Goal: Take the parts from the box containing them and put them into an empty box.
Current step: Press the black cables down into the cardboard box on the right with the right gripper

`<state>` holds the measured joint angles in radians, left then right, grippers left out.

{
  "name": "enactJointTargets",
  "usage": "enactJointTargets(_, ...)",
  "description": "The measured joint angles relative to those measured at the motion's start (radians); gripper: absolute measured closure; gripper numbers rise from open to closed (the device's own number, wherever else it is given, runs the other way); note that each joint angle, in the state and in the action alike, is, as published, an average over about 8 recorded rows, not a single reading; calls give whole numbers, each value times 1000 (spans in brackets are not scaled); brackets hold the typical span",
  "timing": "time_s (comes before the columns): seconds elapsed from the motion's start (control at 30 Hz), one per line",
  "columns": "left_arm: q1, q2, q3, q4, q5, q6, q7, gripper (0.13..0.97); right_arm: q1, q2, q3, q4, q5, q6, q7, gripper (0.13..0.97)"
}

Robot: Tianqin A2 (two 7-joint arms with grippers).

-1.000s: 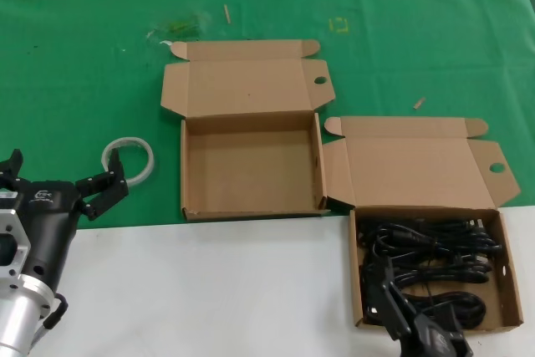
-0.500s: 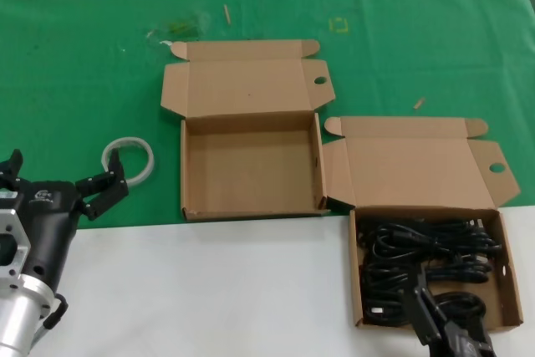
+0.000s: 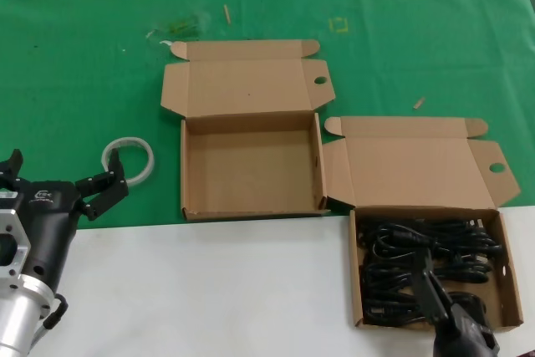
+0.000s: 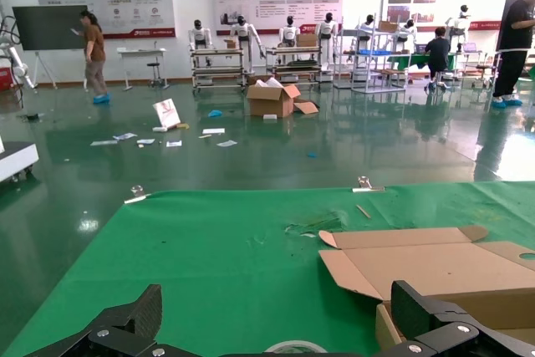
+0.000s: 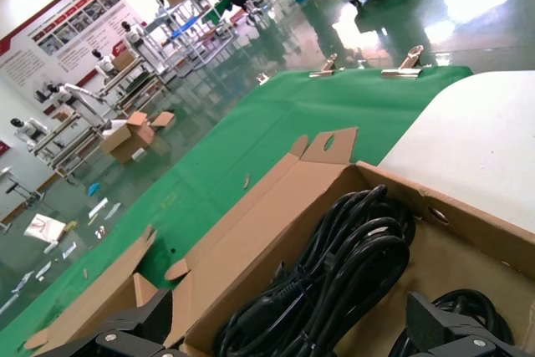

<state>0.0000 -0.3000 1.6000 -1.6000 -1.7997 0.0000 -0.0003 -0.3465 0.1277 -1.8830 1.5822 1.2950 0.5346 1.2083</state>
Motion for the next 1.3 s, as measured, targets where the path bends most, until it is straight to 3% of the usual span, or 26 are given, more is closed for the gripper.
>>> enactJointTargets(1.3,0,0,0,0,0,0,0,132,131,0,119,-140,-34,-208,78,129)
